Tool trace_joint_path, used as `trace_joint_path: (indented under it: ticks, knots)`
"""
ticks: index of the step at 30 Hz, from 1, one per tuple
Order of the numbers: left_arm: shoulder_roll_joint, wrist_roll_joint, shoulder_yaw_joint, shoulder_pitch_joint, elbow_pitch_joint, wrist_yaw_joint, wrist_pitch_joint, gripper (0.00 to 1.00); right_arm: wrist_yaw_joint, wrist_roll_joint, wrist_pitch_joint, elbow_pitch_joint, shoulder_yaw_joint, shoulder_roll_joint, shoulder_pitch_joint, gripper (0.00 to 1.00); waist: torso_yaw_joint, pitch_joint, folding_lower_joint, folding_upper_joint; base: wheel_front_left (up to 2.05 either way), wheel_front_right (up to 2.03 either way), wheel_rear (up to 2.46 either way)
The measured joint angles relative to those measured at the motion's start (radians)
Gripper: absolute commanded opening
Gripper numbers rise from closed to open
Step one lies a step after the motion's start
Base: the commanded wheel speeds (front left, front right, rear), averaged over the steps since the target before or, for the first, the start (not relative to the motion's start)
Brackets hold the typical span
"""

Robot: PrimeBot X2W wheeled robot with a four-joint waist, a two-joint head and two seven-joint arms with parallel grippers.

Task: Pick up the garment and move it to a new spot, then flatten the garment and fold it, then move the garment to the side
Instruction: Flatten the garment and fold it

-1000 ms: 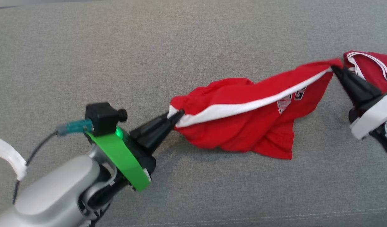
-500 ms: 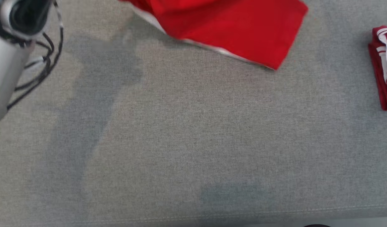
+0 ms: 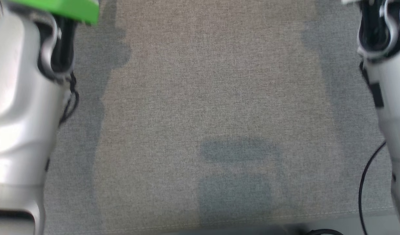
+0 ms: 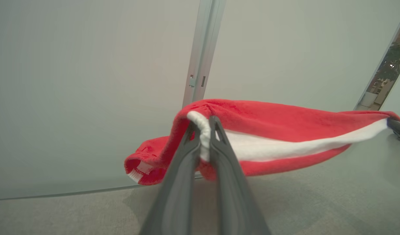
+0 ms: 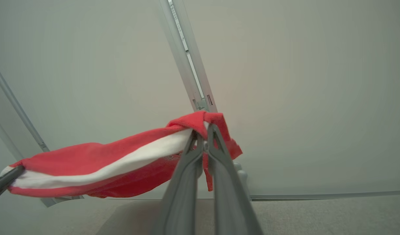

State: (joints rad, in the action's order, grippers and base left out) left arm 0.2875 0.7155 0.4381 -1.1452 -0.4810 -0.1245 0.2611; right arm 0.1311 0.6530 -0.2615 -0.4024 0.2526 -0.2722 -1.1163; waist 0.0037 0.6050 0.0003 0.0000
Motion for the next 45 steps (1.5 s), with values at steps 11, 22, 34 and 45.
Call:
trace_joint_path:
  ticks: [11, 22, 34, 45]
  knots:
    - [-0.018, -0.068, 0.011, 0.715, 0.298, -0.007, 0.0, 0.0, 0.001, 0.072, 0.0, 0.274, -0.083, -0.094, 0.767, 0.0, -0.004, -0.117, -0.0004, 0.0, 0.0, 0.0, 0.0]
    - [-0.092, -0.067, 0.017, 1.228, 0.338, -0.007, 0.0, 0.0, 0.002, 0.199, 0.002, 0.399, -0.144, -0.165, 1.309, 0.0, -0.006, -0.275, -0.0004, 0.0, 0.0, 0.0, 0.0]
    - [-0.161, 0.077, -0.063, 1.039, 0.573, 0.119, -0.21, 0.0, 0.001, 0.257, 0.172, 0.567, -0.168, -0.244, 0.992, 0.0, 0.013, -0.266, -0.0004, 0.0, 0.0, 0.0, 0.0]
    - [-0.235, 0.166, -0.073, 0.645, 0.263, 0.275, -0.198, 0.0, 0.001, 0.205, 0.297, 0.15, -0.028, -0.182, 0.428, 0.0, 0.11, -0.117, -0.0004, 0.0, 0.0, 0.0, 0.0]
